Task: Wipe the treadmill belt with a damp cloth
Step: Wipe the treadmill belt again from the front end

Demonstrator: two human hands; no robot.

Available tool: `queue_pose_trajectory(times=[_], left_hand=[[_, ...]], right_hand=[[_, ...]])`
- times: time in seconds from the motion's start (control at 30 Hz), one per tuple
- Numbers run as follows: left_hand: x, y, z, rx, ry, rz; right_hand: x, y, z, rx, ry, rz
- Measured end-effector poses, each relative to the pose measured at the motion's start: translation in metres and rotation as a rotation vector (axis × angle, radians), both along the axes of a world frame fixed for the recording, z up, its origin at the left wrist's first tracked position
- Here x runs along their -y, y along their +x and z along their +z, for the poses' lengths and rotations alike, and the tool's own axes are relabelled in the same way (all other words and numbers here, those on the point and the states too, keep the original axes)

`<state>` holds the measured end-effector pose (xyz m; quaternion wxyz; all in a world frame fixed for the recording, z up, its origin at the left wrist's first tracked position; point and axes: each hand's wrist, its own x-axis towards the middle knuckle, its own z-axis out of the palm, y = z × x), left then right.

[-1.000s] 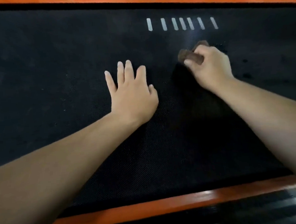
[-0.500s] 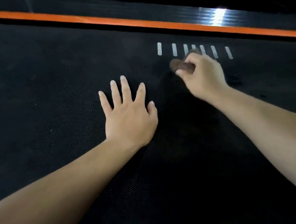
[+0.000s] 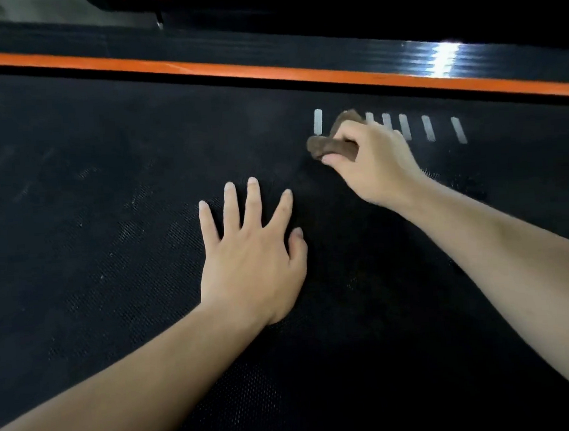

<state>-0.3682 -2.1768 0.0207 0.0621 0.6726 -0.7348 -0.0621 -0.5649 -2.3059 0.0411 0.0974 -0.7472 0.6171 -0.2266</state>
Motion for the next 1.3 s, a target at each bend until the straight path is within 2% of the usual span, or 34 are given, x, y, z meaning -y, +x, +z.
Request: queue_pose_trajectory(times=[0.2,0.4,0.57,0.63,0.77,0.83,0.9,0.97,1.13,1.2,1.3], left_hand=[[0.000,0.001,-0.002,-0.007,0.005,-0.002],[0.001,0.001,0.000,0.000,0.003,0.000],[0.001,0.001,-0.001,0.001,0.003,0.003],[0.001,0.001,-0.001,-0.001,0.009,0.008],[0.001,0.000,-0.001,0.005,0.007,0.010],[0.002,0.001,-0.002,-0.002,0.009,0.015],[0.002,0.001,-0.003,-0.011,0.022,0.014],[0.002,0.001,-0.002,-0.012,0.023,0.017],[0.002,0.001,0.000,-0.013,0.025,0.024],[0.003,0.000,-0.001,-0.016,0.024,0.023],[0.003,0.000,-0.001,-0.019,0.023,0.020]], right_hand=[[0.071,-0.016,0.013,-0.055,-0.051,-0.296],[0.042,-0.020,0.007,-0.065,0.015,-0.045],[0.076,-0.039,0.010,-0.028,-0.069,-0.381],[0.070,-0.037,0.008,-0.022,-0.040,-0.343],[0.037,-0.046,0.007,-0.038,0.071,-0.103],[0.046,-0.057,0.013,-0.093,0.024,-0.192],[0.060,-0.064,0.018,-0.057,-0.009,-0.354],[0.059,-0.058,0.017,-0.027,-0.014,-0.398],[0.011,-0.055,0.009,-0.088,0.048,-0.056],[0.018,-0.070,0.018,-0.141,0.036,-0.110],[0.028,-0.073,0.023,-0.063,0.002,-0.307]])
